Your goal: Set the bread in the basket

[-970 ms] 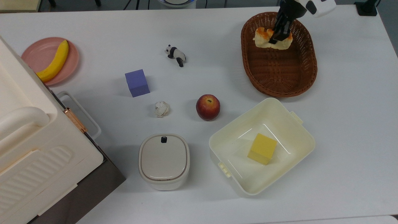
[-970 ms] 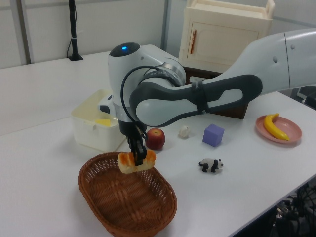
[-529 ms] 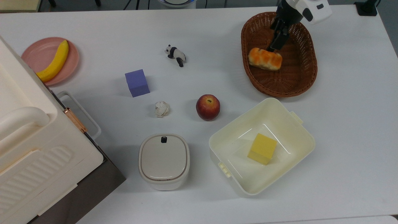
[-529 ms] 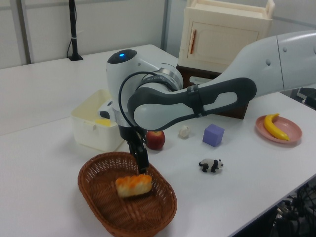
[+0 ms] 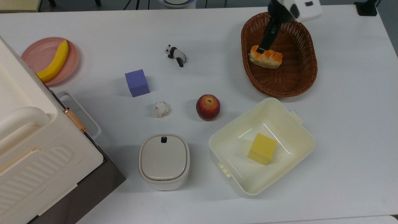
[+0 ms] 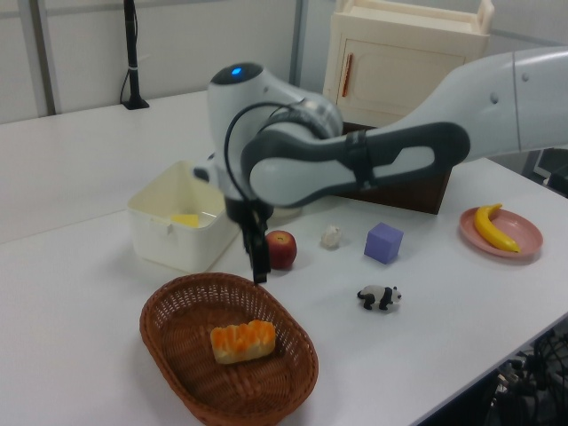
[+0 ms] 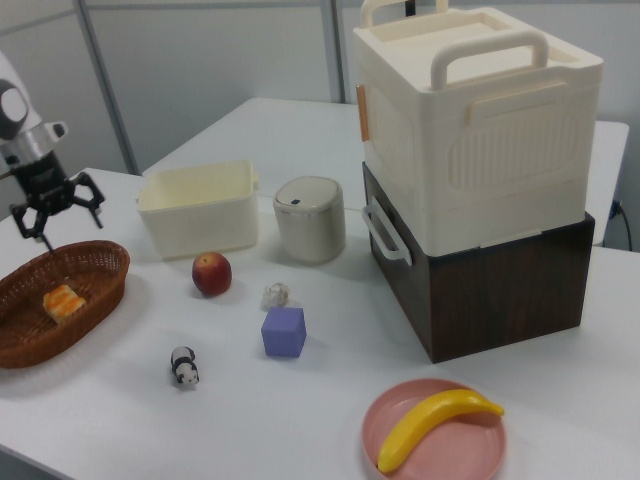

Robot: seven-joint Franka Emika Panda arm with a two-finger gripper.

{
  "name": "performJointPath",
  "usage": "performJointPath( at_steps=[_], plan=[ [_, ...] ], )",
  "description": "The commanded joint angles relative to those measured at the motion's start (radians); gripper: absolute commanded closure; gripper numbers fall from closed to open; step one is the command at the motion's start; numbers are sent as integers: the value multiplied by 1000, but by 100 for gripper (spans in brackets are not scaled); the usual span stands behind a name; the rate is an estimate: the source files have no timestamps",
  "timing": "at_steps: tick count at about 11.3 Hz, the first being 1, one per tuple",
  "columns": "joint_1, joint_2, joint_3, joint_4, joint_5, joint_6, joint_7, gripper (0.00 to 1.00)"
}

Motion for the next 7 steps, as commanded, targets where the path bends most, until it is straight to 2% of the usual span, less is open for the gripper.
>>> performJointPath(
  at_steps=[1, 3, 4, 6, 7],
  plan=[
    [-103, -67, -7, 22, -5, -16, 173, 0],
    [-192, -116, -12, 21, -7, -18, 264, 0],
    [-221, -144, -54, 21, -2, -19, 282, 0],
    [-225, -181, -177, 27, 21, -82, 299, 0],
    [-235, -188, -219, 60, 66, -126, 324, 0]
  ],
)
